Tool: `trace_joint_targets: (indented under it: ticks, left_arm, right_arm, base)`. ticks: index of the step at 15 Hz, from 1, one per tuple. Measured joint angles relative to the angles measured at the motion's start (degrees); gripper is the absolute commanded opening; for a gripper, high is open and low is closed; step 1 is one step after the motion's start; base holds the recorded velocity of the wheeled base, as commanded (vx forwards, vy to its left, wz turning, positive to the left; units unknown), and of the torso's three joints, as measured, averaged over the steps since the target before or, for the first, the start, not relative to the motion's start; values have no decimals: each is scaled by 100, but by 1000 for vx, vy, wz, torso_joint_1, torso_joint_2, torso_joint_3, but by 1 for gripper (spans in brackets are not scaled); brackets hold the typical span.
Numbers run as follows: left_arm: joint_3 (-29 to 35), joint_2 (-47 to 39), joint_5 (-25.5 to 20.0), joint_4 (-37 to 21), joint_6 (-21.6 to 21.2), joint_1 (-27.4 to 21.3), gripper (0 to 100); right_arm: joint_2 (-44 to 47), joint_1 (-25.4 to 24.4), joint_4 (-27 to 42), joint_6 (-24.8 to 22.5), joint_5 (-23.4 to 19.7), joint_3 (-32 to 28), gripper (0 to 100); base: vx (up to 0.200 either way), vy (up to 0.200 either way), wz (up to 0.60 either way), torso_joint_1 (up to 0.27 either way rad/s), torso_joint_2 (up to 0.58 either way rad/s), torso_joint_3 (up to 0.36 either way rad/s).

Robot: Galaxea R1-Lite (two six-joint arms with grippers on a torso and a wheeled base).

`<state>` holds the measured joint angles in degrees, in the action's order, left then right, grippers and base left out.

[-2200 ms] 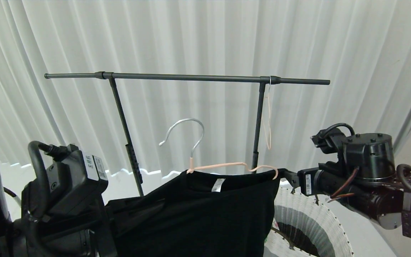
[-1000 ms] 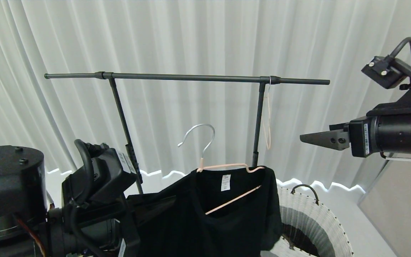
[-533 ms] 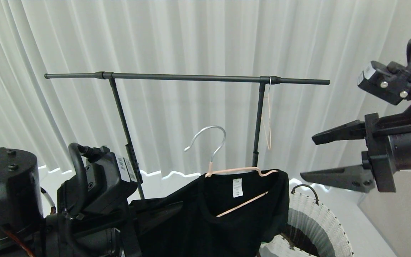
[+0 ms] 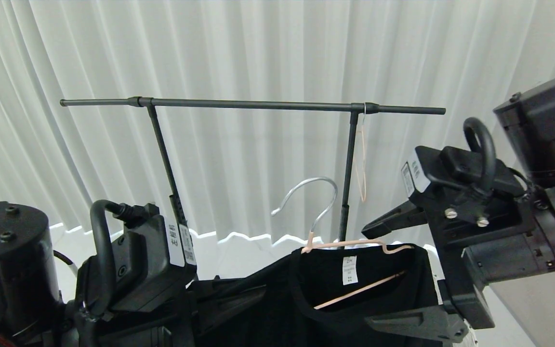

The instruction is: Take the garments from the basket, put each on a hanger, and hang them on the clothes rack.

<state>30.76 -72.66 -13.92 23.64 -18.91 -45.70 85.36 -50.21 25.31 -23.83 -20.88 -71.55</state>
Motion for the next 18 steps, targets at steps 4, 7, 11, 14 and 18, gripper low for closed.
trace_joint_targets:
  ticks: [4, 7, 11, 14, 18]
  left_arm:
    - [5, 15, 0, -2, -6, -212, 0]
    - [9, 22, 2, -2, -9, -280, 0]
    - [55, 22, 2, 0, -9, -297, 0]
    - [72, 22, 5, -2, -9, -313, 0]
    - [59, 22, 18, 1, -5, -357, 0]
  right_arm:
    - [356, 151, -13, -195, 2, -45, 100]
    - [511, 391, 1, -501, 26, -37, 100]
    - [618, 449, 6, -567, 48, -9, 0]
    - [670, 479, -5, -729, 63, -4, 0]
    - [662, 496, -46, -758, 63, -23, 0]
  base:
    - [0, 0, 0, 0, 0, 0]
    - [0, 0, 0, 0, 0, 0]
    - [0, 0, 0, 0, 0, 0]
    - [0, 0, 0, 0, 0, 0]
    - [0, 0, 0, 0, 0, 0]
